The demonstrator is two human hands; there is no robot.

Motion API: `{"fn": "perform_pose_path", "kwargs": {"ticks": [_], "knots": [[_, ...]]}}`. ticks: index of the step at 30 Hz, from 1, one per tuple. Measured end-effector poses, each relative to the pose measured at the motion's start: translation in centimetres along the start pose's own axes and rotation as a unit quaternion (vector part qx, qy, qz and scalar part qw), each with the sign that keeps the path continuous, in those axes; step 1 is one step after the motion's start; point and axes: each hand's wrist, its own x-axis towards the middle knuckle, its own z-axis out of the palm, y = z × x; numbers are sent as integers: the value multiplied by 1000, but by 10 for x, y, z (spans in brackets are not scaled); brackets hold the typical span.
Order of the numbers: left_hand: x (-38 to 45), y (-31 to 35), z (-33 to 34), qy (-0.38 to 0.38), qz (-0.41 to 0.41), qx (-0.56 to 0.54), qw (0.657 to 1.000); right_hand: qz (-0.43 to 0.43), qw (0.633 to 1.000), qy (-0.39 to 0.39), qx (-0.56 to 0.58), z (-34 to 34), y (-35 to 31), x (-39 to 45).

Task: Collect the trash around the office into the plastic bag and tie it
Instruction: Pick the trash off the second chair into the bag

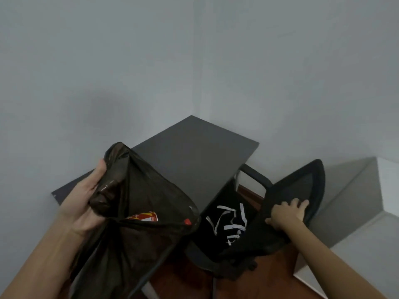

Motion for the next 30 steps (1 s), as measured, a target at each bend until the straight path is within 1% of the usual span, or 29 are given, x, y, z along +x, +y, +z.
{"fn": "perform_pose_path", "kwargs": {"ticks": [1, 2, 3, 4, 5, 6, 7, 8, 9, 10, 11, 12, 13, 14, 16, 17, 18, 19, 20, 22, 23, 24, 25, 26, 28, 29, 30], "knots": [[1, 3, 0, -9, -3, -19, 1000, 7, 1000, 12, -6, -6, 0, 3], [15, -25, 18, -5, 3, -21, 1000, 21, 999, 16, -23, 0, 39, 2], [20, -32, 24, -9, 10, -2, 1000, 32, 999, 31, -6, 2, 50, 1], [22, -32, 27, -22, 10, -22, 999, 50, 998, 34, -9, 2, 55, 4], [36, -61, 41, -18, 8, -32, 999, 67, 997, 33, -11, 16, 88, 10], [41, -70, 44, -17, 11, -20, 1000, 78, 996, 47, 14, 20, 97, 13], [43, -72, 47, -14, 3, -34, 999, 86, 995, 44, 14, 21, 99, 16], [58, -92, 55, -14, -8, -39, 999, 93, 995, 37, 14, 34, 123, 21], [63, -99, 56, -17, -9, -28, 999, 91, 994, 51, 33, 38, 130, 24], [64, -100, 57, -15, -9, -33, 999, 87, 994, 56, 25, 40, 132, 27], [82, -119, 62, -5, -15, -31, 999, 96, 994, 54, 20, 51, 157, 29], [87, -125, 64, -3, -8, -11, 1000, 91, 993, 73, 30, 53, 166, 29], [88, -127, 65, -8, -13, -24, 1000, 79, 993, 88, 19, 53, 171, 32], [108, -145, 67, -6, -20, -30, 999, 88, 992, 87, 11, 61, 195, 37], [116, -151, 72, -17, -16, -35, 999, 68, 991, 112, 16, 57, 207, 44], [138, -169, 69, -16, -36, -44, 998, 85, 991, 98, 13, 66, 228, 48], [145, -174, 68, -22, -31, -38, 999, 79, 991, 104, 29, 66, 235, 50], [147, -173, 69, -22, -33, -49, 998, 64, 991, 113, 21, 65, 237, 56], [168, -193, 63, -23, -55, -60, 996, 88, 991, 97, 11, 77, 256, 56], [176, -200, 59, -27, -60, -61, 996, 71, 991, 116, 11, 80, 268, 61], [194, -219, 52, -23, -84, -75, 993, 88, 991, 101, 1, 89, 286, 63], [200, -224, 50, -16, -83, -68, 994, 82, 991, 107, 15, 88, 295, 64], [200, -226, 51, -8, -92, -79, 993, 68, 992, 108, 13, 86, 302, 68], [211, -241, 43, -8, -115, -91, 989, 78, 992, 96, 5, 93, 312, 69], [212, -250, 41, -3, -129, -102, 986, 59, 994, 96, 9, 94, 322, 72], [219, -261, 28, -9, -166, -124, 978, 75, 994, 80, 0, 101, 325, 71], [219, -264, 24, -8, -163, -125, 979, 75, 994, 84, 3, 101, 328, 70]]}}
